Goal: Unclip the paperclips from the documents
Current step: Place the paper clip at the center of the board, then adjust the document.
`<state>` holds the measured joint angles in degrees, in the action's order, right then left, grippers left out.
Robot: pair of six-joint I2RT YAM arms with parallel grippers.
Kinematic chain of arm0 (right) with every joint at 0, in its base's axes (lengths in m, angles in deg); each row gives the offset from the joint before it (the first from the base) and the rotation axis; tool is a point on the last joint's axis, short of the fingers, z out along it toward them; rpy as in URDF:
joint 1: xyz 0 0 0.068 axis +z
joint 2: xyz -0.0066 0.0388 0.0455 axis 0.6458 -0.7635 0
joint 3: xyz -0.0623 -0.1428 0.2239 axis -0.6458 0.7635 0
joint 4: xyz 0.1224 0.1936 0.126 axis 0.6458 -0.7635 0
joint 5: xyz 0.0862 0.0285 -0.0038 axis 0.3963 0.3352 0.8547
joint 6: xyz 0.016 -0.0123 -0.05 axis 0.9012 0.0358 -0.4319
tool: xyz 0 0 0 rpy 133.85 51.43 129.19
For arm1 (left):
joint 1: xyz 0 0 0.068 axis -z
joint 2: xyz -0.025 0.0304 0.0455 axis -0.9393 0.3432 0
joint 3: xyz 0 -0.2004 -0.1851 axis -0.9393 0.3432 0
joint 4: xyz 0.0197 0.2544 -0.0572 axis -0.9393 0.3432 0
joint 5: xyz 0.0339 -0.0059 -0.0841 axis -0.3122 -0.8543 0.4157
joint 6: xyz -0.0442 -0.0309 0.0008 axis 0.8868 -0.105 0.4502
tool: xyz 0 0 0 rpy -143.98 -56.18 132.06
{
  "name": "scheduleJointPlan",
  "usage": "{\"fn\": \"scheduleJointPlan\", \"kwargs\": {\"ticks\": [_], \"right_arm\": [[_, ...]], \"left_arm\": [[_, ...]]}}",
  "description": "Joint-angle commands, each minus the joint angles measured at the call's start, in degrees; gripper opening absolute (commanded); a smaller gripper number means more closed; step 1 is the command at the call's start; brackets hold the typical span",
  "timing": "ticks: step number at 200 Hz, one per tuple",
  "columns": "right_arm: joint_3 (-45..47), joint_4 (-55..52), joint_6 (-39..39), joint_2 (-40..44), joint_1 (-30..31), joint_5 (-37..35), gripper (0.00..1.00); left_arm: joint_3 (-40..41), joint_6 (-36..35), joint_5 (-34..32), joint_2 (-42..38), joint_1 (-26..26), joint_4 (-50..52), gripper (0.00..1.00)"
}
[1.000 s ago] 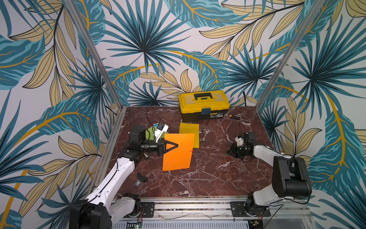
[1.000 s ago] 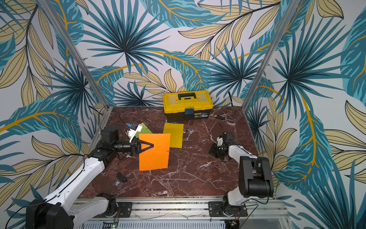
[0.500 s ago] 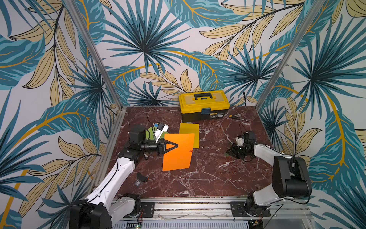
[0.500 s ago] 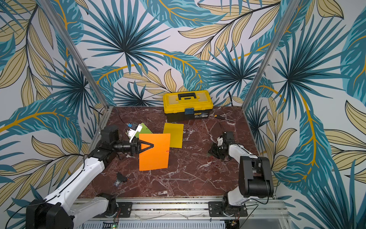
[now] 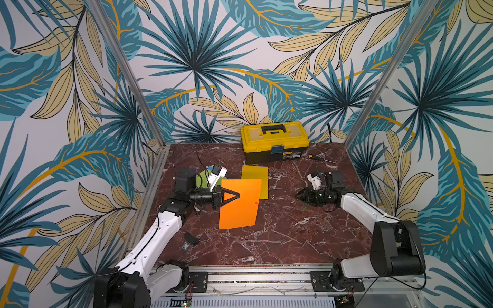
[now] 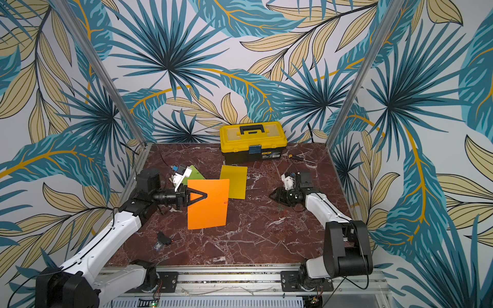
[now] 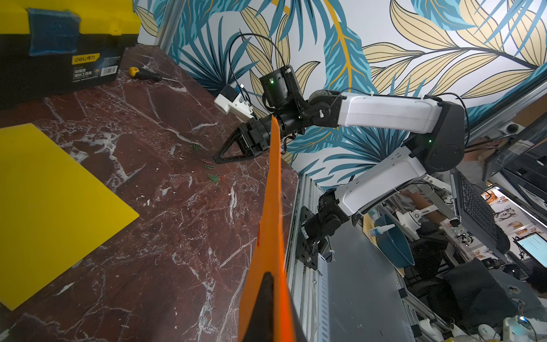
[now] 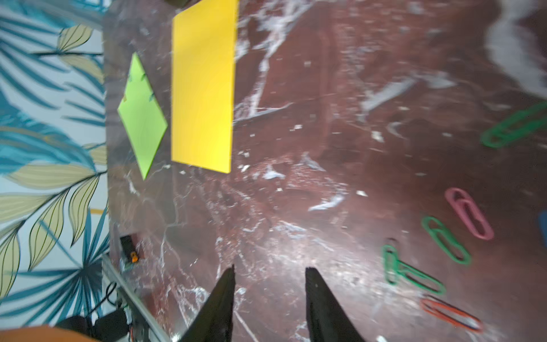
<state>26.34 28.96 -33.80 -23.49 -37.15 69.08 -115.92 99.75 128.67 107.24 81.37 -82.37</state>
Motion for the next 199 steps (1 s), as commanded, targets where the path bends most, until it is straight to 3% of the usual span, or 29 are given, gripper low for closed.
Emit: {"fn": "scheduleJointPlan", "kwargs": {"ticks": [1, 42, 77, 199], "right_arm": [[0.05, 5.37, -5.53, 3.91, 5.27, 10.24, 0.44], [1.16, 20.33, -3.62, 8.11, 10.92, 19.30, 0.49], [-3.72, 21.32, -4.50, 5.91, 14.62, 23.98, 0.52], [-9.23, 34.76, 2.94, -3.50, 23.54, 27.01, 0.53]], "left_arm": [[-2.05, -0.34, 0.26, 0.52, -0.48, -1.03, 0.00], [-3.78, -0.26, 1.39, 1.77, -0.54, -1.03, 0.00], [-4.18, 0.26, 2.59, 2.97, -0.53, -2.17, 0.00], [-4.25, 1.06, 3.62, 4.94, 0.60, -4.44, 0.00]]}}
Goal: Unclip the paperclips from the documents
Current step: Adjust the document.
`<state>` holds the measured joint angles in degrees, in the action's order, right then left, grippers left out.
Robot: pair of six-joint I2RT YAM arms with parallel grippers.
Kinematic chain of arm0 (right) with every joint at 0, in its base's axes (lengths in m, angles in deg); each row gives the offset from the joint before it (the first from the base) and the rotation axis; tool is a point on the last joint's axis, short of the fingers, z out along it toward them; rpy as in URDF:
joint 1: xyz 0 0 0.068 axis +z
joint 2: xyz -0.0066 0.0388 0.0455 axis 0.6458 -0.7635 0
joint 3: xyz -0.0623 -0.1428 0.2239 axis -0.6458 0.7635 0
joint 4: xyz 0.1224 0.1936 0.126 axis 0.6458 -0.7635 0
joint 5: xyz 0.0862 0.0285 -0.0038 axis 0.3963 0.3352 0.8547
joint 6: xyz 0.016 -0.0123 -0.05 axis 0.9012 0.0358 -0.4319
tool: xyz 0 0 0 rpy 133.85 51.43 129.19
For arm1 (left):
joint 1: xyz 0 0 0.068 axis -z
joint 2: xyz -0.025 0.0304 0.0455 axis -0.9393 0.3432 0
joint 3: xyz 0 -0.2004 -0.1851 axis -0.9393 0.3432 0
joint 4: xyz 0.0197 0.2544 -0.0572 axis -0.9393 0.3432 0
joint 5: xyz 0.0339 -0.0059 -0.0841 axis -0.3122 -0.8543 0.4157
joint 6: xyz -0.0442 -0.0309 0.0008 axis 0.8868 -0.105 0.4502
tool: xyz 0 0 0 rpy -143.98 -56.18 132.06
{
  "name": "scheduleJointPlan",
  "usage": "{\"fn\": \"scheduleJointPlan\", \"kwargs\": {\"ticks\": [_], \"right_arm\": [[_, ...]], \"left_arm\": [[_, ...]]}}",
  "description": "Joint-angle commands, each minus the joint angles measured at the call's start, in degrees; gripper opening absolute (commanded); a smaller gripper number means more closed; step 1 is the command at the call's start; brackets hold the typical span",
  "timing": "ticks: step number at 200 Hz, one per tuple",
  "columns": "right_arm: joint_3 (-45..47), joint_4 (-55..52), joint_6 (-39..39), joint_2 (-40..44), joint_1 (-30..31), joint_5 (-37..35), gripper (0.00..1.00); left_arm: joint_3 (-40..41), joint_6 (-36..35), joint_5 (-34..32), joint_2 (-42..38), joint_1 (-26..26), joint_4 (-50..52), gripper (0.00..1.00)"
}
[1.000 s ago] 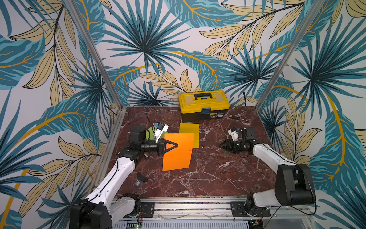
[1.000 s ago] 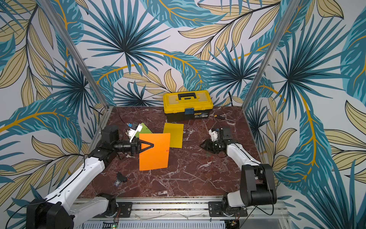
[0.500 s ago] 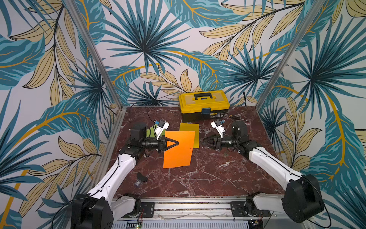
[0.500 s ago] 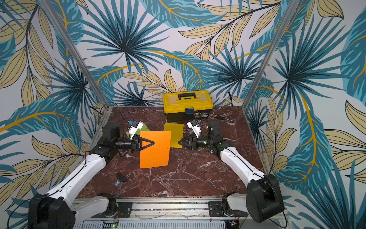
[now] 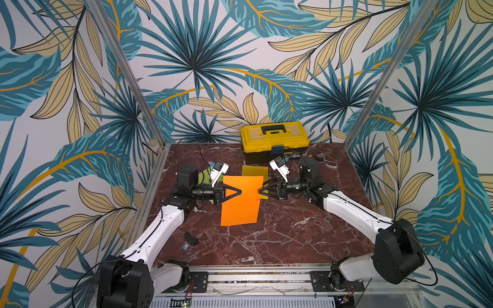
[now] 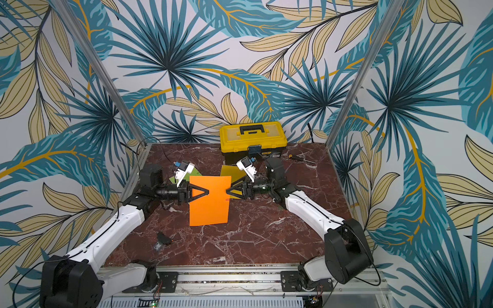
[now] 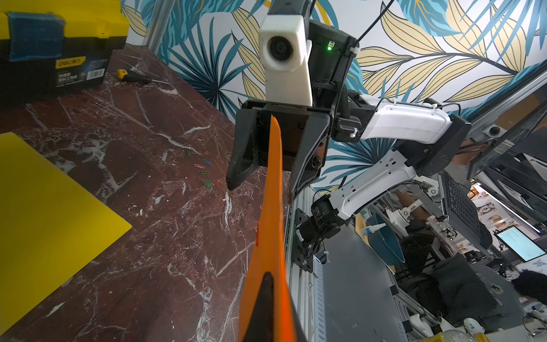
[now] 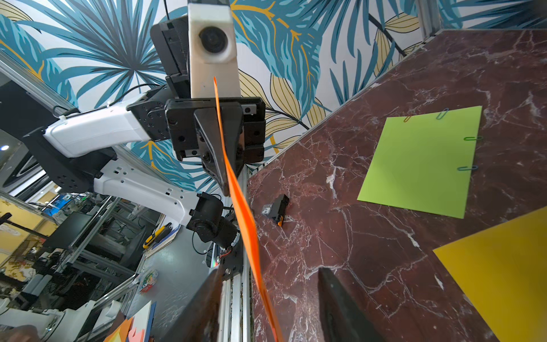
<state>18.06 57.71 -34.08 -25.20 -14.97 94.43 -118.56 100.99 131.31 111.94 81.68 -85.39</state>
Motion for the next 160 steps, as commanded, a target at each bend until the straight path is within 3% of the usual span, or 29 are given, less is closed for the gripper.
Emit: {"fn": "scheduleJointPlan", "kwargs": {"ticks": [1, 24, 46, 95, 116, 145, 160], "right_arm": [[-0.95, 6.25, 3.36, -1.83, 1.45, 1.70, 0.53], [-0.95, 12.43, 7.46, -3.21, 2.67, 2.34, 0.52], [-0.62, 17.70, 11.41, -4.03, 3.20, 3.11, 0.44], [0.22, 20.21, 13.94, -4.23, 3.35, 3.34, 0.11], [0.37, 20.17, 14.00, -4.19, 3.31, 3.07, 0.01], [0.37, 20.44, 14.39, -4.08, 3.27, 2.34, 0.00], [0.31, 20.64, 14.42, -3.81, 3.22, 1.42, 0.00]], "left_arm": [[-1.60, -0.18, 0.99, 0.25, 0.29, -1.43, 0.00], [-1.43, -0.05, 1.09, 0.35, 0.38, -1.45, 0.00], [-1.17, -0.02, 0.91, 0.26, 0.38, -1.43, 0.00], [-1.03, -0.02, 0.21, 0.43, 0.34, -1.43, 0.00], [-1.14, 0.07, 0.21, 0.35, 0.38, -1.43, 0.00], [-1.08, 0.63, -0.20, 0.10, 0.38, -1.43, 0.00], [-0.75, 1.46, -0.75, -0.09, 0.29, -1.43, 0.12]]}}
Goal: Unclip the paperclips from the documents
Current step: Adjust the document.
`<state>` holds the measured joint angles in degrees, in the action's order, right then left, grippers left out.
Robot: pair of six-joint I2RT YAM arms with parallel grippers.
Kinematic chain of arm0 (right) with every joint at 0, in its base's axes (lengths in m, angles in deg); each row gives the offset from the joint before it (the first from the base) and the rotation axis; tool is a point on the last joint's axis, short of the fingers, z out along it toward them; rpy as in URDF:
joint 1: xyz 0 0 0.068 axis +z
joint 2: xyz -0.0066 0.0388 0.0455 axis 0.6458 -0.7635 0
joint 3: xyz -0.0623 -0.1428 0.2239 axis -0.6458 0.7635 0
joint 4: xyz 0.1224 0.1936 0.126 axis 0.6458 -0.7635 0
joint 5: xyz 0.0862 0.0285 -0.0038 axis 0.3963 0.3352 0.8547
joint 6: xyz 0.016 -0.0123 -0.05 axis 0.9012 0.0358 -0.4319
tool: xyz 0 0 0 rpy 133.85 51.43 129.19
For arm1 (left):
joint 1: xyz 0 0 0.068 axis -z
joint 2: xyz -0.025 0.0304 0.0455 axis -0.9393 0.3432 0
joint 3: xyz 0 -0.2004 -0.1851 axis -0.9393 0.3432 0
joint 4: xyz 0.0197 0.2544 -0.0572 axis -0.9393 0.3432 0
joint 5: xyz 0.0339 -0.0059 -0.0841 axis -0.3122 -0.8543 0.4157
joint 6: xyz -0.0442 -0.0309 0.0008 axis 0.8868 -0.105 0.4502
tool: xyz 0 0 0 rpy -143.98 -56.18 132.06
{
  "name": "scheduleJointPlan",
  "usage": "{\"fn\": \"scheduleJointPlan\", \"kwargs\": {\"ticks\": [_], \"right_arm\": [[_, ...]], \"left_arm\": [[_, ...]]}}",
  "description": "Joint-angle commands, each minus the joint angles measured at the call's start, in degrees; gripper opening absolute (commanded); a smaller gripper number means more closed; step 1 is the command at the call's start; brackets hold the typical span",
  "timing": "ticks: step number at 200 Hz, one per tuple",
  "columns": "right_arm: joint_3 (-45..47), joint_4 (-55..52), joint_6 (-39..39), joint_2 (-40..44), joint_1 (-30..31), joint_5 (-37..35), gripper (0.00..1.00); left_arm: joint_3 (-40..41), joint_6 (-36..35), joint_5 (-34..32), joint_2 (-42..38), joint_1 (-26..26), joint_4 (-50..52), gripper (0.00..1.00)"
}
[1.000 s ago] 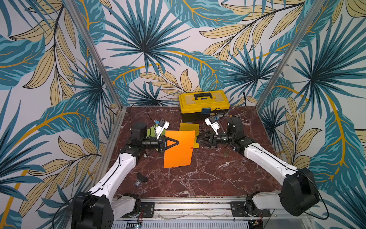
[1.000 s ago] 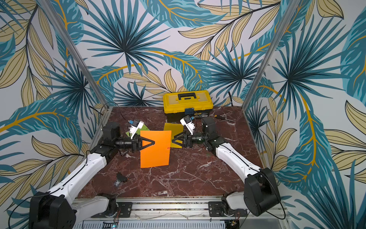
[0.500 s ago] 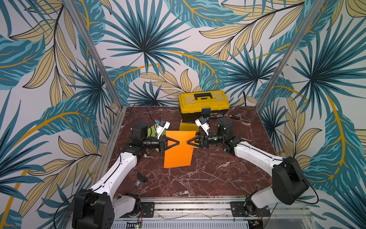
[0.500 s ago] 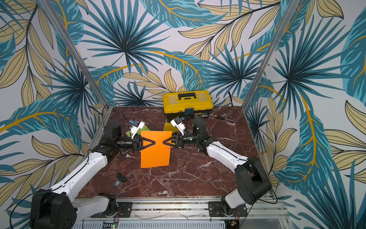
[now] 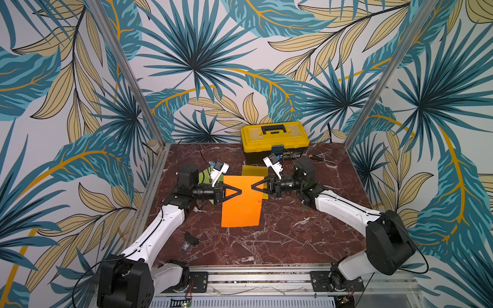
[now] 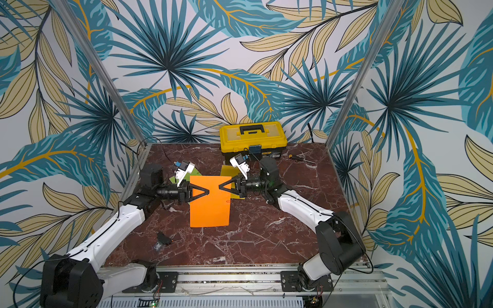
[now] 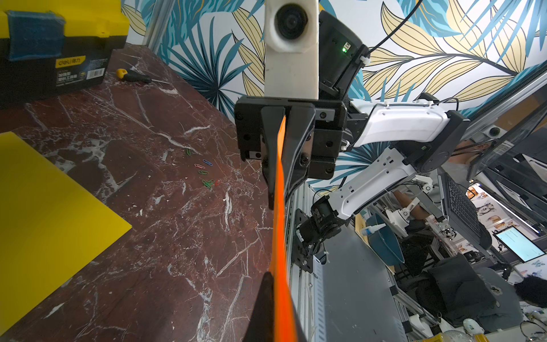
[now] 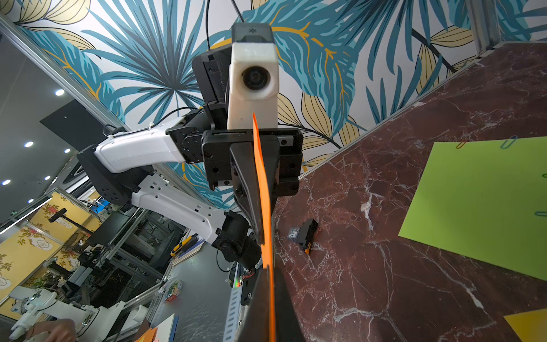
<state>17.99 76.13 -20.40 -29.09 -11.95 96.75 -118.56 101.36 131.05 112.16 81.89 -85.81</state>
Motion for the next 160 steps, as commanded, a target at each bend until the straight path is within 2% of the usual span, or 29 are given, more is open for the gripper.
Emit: {"fn": "scheduleJointPlan", "kwargs": {"ticks": [1, 12, 32, 140, 160], "right_arm": [[0.36, 2.25, 0.77, 0.09, 0.21, -0.91, 0.00], [0.22, 2.86, 1.28, 0.19, 0.13, -1.34, 0.00], [0.09, 5.09, 2.84, 0.32, -0.19, -1.80, 0.00], [-0.22, 3.21, 2.15, 2.11, -1.35, -2.46, 0.00], [-0.18, 3.17, 2.30, 2.45, -1.38, -2.54, 0.00]], "left_arm": [[-0.73, 1.06, -0.49, -0.31, 0.07, -1.01, 0.12], [-0.40, 1.42, -0.51, -0.39, 0.07, -1.01, 0.18], [0.41, 1.87, -0.58, -0.90, 0.07, -1.01, 0.20], [2.00, 2.87, -2.61, -2.89, 0.07, -1.11, 0.21], [1.75, 2.87, -2.52, -2.60, 0.07, -1.06, 0.15]]}}
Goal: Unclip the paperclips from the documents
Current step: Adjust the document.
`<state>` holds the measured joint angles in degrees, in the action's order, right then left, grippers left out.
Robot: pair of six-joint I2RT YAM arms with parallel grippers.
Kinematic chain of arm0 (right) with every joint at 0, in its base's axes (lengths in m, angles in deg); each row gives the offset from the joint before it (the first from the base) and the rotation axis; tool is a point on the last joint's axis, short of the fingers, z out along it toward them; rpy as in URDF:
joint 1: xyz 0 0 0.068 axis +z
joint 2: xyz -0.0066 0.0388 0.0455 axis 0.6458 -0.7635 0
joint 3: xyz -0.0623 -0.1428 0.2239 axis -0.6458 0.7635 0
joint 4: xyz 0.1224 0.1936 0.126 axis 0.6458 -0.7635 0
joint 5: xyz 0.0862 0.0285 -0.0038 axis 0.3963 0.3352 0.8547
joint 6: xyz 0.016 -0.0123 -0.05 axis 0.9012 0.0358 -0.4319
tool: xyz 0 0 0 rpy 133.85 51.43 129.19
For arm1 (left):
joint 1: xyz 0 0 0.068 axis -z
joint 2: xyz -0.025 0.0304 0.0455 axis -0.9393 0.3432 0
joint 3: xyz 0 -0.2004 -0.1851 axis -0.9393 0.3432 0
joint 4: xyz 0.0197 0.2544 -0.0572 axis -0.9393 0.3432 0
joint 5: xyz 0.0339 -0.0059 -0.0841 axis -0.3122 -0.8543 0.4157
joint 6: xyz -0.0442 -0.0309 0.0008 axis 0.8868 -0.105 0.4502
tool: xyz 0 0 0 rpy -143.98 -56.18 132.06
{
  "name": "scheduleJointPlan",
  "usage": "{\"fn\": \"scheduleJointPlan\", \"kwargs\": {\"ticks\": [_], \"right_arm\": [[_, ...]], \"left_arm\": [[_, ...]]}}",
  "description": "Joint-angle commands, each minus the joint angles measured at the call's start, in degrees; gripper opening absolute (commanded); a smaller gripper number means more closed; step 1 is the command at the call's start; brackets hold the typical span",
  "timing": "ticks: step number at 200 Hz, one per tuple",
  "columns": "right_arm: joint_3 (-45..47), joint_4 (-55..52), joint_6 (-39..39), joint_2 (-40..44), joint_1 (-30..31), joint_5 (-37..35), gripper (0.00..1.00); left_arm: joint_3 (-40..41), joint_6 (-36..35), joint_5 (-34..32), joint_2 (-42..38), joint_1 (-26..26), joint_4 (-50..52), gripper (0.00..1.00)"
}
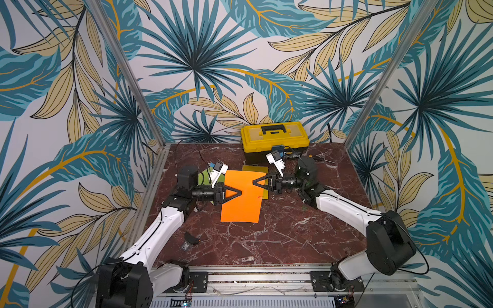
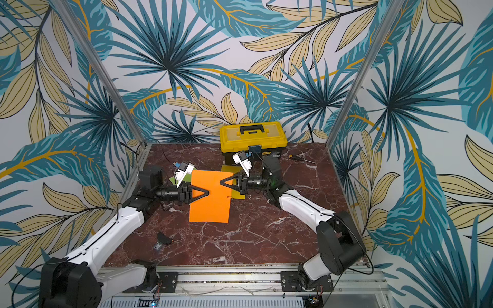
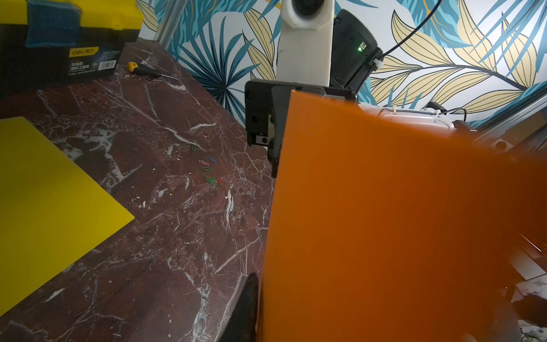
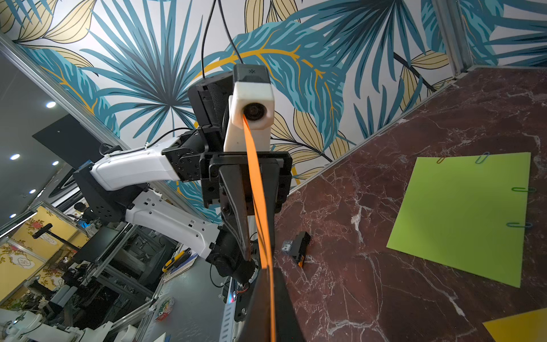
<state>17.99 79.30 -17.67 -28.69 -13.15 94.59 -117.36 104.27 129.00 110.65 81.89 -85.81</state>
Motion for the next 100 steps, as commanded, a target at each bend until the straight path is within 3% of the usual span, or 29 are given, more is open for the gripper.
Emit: {"fn": "scheduleJointPlan", "kwargs": {"ticks": [1, 39, 78, 100], "right_arm": [[-0.18, -0.04, -0.44, 2.02, -0.17, -0.41, 0.00], [-0.52, -0.01, -0.35, 2.00, -0.21, -0.54, 0.00], [-0.79, -5.65, -3.96, 2.28, -0.40, 0.28, 0.31], [-0.66, -12.55, -8.45, 3.54, -1.50, 0.94, 0.40]], "left_arm": [[0.54, 0.01, -0.42, -1.09, 0.07, -1.04, 0.15], [0.21, 0.14, -0.22, -0.73, 0.07, -1.05, 0.00], [-0.25, -0.06, -0.28, -1.28, 0.07, -1.08, 0.00], [-0.42, -0.24, 0.11, -1.48, -0.01, -1.14, 0.00]]}}
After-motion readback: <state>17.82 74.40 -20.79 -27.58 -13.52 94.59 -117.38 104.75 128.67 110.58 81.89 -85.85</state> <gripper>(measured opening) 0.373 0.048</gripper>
